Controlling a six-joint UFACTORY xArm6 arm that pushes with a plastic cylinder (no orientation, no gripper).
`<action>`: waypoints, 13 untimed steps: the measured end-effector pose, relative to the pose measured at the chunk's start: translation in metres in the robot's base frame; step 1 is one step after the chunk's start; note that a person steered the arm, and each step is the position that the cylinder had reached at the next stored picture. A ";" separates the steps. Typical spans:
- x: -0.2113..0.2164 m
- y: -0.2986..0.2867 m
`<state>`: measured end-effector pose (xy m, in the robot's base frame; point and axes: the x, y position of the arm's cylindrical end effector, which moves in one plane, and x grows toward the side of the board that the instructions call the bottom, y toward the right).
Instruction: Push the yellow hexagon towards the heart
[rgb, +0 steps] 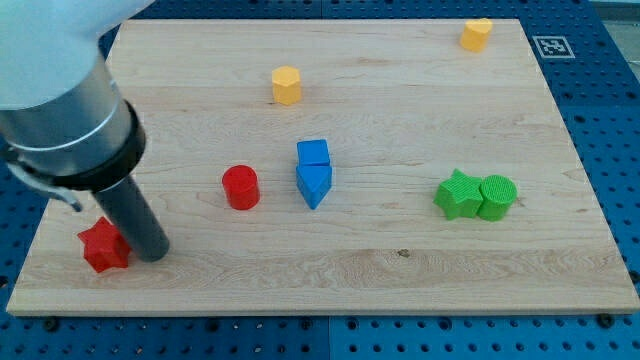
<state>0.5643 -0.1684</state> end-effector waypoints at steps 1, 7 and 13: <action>-0.023 0.001; -0.225 0.114; -0.250 0.264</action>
<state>0.3143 0.0955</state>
